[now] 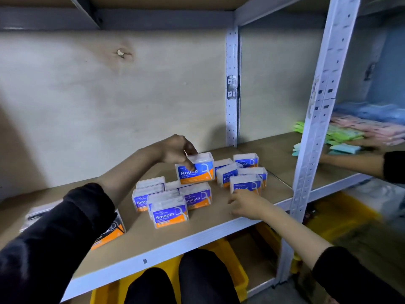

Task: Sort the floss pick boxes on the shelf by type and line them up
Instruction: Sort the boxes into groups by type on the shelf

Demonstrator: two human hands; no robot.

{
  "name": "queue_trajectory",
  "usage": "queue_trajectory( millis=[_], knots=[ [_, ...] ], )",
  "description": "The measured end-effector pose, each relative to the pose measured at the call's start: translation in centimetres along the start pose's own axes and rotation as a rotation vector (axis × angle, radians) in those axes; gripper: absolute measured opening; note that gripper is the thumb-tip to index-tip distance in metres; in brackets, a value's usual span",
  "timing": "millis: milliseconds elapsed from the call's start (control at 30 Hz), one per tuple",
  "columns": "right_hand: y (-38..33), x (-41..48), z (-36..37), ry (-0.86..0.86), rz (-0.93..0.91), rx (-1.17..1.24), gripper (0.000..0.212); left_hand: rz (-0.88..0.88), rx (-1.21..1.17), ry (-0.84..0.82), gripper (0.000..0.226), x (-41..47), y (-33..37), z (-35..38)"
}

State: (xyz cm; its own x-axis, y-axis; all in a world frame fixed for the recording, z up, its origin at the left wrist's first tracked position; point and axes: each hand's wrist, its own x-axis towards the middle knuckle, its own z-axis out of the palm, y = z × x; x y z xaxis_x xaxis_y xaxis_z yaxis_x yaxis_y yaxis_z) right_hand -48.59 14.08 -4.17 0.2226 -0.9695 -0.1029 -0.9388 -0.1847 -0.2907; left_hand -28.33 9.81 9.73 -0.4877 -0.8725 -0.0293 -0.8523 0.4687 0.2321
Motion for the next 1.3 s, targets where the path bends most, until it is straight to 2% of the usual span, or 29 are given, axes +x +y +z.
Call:
queue_trajectory(
  millis=[267, 833, 1133, 1167, 1267, 1300],
  knots=[
    [0.0, -0.1, 3.9, 0.051, -0.029, 0.061, 0.048, 0.02, 0.012, -0.004, 0.047, 1.9, 1.1, 0.5],
    [1.2, 0.8, 6.5, 0.079, -0.085, -0.055, 0.052, 0.025, 0.016, -0.029, 0.044, 3.9, 1.3, 1.1],
    [1.3, 0.9, 6.2, 0.058, -0.124, -0.05, 0.054, -0.023, -0.069, 0.084, 0.047, 7.4, 1.3, 2.1],
    [1.3, 1.0, 6.3, 0.056, -0.13, -0.054, 0.059, -0.024, -0.067, 0.104, 0.048, 8.0, 1.4, 2.4],
    [1.3, 1.0, 6.7, 0.121, -0.146, -0.009, 0.101, -0.037, -0.03, 0.182, 0.046, 10.3, 1.6, 3.1],
    [1.2, 1.1, 6.9, 0.174, -0.147, -0.013, 0.104, -0.049, -0.02, 0.206, 0.044, 11.1, 1.6, 3.4]
  ],
)
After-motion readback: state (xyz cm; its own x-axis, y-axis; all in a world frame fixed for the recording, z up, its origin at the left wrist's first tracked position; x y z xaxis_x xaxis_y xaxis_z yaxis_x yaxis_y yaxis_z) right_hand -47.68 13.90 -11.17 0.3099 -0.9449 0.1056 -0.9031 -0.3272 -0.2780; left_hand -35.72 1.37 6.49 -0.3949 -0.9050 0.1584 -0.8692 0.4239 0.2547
